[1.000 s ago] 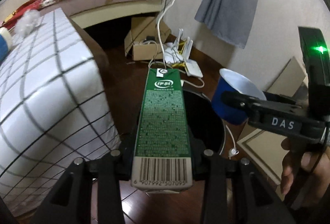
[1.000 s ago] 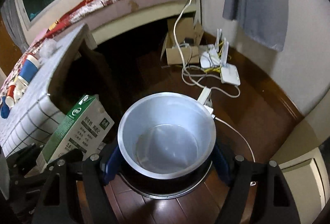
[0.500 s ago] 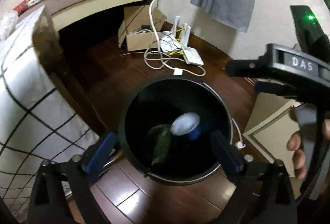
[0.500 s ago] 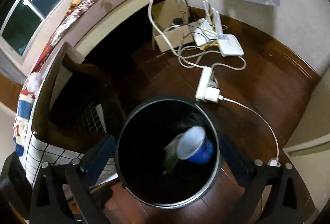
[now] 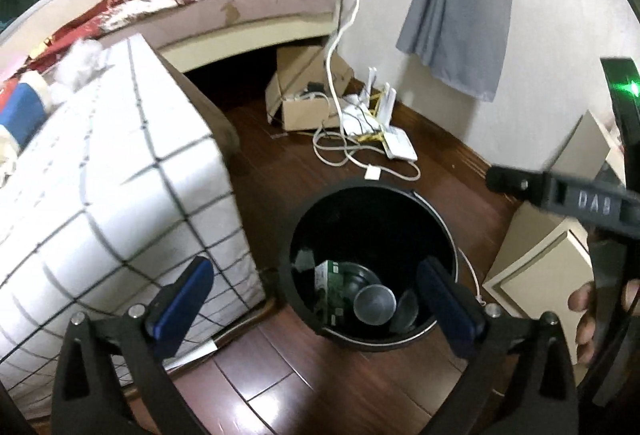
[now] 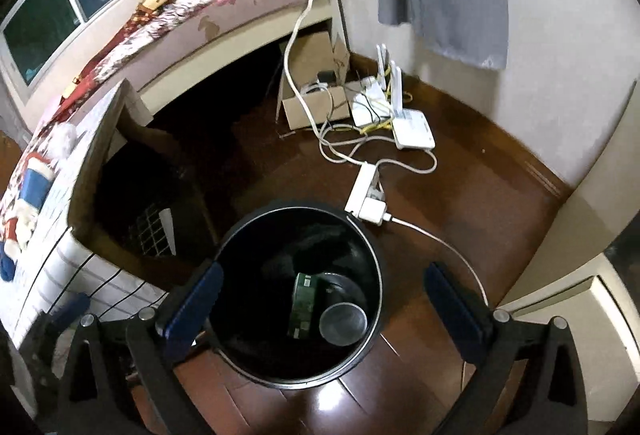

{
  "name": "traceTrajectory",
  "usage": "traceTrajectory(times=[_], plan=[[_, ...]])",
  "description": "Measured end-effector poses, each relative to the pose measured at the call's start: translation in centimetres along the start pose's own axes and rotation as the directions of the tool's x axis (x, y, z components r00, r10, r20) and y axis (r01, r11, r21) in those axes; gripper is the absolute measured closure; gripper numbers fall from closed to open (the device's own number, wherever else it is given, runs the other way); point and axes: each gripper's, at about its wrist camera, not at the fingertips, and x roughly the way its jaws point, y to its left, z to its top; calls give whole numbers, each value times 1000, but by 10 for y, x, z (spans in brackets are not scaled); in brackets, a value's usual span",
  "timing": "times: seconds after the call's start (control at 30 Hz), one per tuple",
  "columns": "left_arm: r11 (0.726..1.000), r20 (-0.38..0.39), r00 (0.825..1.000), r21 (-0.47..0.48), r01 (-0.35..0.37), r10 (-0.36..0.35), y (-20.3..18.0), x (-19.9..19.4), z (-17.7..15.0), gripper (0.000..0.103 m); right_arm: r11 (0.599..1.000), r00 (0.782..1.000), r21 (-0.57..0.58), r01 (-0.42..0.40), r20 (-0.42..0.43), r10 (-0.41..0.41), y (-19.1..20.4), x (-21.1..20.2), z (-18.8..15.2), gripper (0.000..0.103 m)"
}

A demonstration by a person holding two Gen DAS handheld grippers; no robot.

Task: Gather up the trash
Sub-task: 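Move both tools back from the bin toward the table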

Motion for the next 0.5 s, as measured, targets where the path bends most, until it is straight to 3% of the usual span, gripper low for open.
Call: traceTrajectory(times=[0.17,0.5], plan=[[1000,43,999,-14,-16,16,8,-24,2,1,997,999,-75,24,46,-21,27,-21,-5,1],[995,116,990,-72,-75,83,50,-70,1,1,990,993,-144,4,116,12,71,-54,-16,1]])
